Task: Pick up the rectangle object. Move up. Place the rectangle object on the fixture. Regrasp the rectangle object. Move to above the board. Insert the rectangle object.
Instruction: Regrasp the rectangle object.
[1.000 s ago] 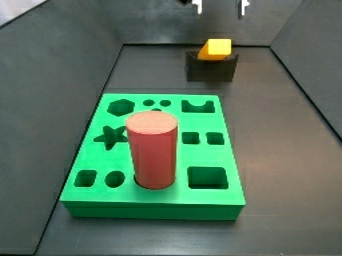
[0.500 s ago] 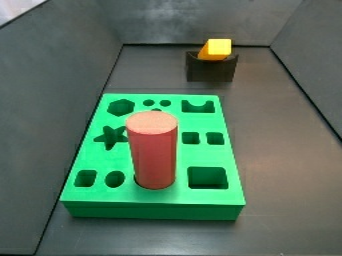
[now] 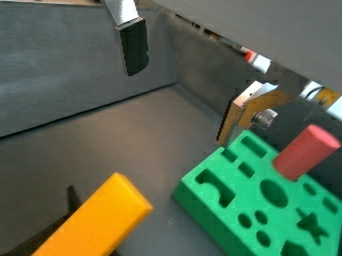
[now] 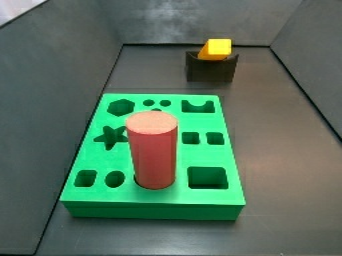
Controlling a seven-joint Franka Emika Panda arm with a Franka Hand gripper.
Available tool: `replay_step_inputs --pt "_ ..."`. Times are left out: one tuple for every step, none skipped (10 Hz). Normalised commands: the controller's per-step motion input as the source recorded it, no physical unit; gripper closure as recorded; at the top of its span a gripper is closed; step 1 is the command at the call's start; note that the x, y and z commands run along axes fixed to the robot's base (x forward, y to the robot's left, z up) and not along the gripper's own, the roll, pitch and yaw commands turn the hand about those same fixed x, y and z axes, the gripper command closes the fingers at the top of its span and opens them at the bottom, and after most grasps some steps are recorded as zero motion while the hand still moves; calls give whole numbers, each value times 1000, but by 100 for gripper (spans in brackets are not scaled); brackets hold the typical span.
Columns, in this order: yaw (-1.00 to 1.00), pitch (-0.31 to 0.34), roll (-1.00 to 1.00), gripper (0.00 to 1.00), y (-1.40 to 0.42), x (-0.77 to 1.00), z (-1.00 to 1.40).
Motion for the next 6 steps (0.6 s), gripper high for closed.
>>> replay_step_inputs --pt "40 40 1000 0 -45 6 19" --pt "40 39 1000 0 -30 12 4" --pt "41 38 1000 0 -21 15 3" --pt "42 40 1000 0 -19 19 7" --pt "43 43 1000 0 -16 17 7" --pt "46 53 1000 0 -18 21 4"
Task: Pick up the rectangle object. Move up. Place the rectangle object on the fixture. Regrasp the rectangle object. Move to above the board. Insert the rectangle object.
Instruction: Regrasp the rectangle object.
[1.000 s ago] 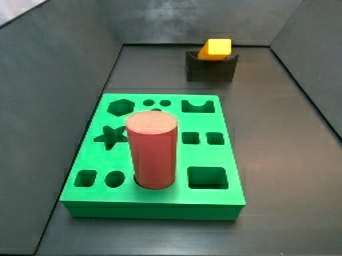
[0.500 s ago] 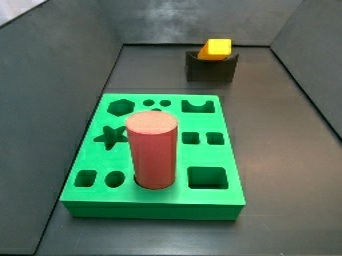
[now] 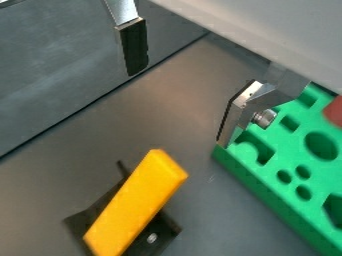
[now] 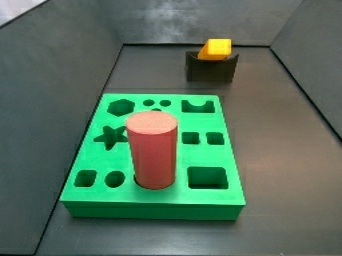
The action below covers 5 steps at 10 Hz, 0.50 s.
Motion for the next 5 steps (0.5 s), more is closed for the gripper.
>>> replay_step_inputs --pt "47 56 1000 0 -18 29 1" --pt "50 67 1000 0 -26 44 -8" --pt "53 76 1000 0 -26 58 -10" --pt "58 91 1000 0 -30 76 -8" --pt "62 100 1000 0 -34 85 -4"
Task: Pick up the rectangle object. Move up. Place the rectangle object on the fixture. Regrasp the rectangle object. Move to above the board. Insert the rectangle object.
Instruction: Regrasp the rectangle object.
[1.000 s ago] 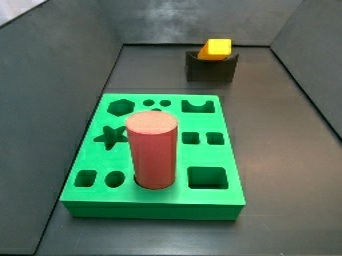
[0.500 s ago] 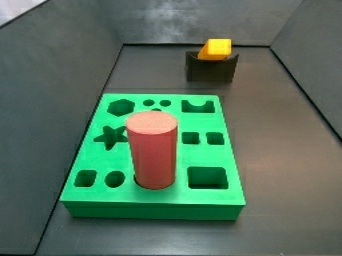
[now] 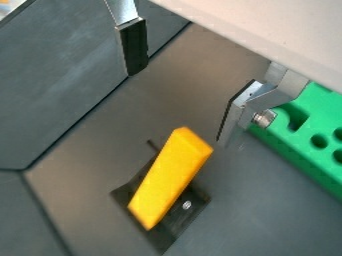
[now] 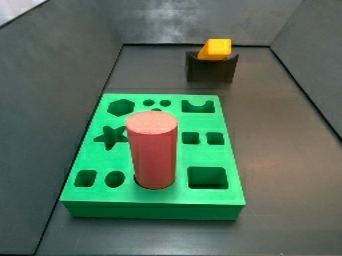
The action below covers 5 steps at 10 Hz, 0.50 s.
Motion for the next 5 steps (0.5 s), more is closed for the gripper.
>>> replay_step_inputs --pt "71 122 1000 0 -38 101 -5" --pt "79 142 1000 0 -40 112 -10" --pt "96 167 1000 0 -46 124 -12" --pt "106 181 1000 0 -48 127 -11" --pt "136 208 1000 0 -51 138 -9"
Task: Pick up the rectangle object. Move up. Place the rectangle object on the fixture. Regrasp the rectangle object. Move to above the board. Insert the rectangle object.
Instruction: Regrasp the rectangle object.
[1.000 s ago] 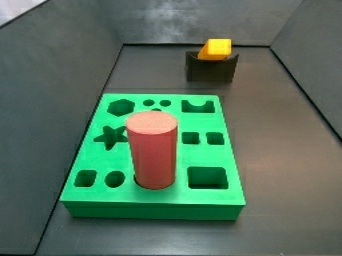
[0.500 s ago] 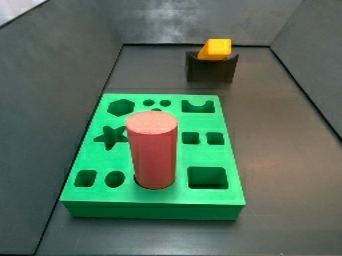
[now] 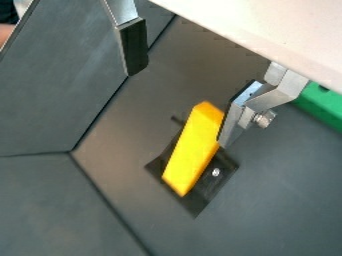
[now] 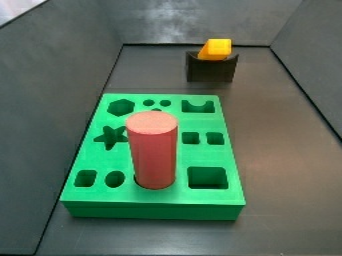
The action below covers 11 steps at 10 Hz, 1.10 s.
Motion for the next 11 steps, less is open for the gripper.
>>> replay_step_inputs --pt "180 236 1000 0 -51 152 -14" --pt "227 256 1000 0 -58 162 -15" --pt "259 225 807 0 -60 188 -13" --pt "271 186 632 0 -60 211 -15" --pt "276 159 518 0 -63 227 -17" --pt "271 109 314 0 -53 257 -12" --pt "259 61 212 0 -50 264 -5" --pt "239 29 186 0 -54 256 -8" --pt "223 14 180 0 -57 251 -10" --pt "183 4 179 0 -58 240 -16" --pt "152 3 179 0 -59 239 -16"
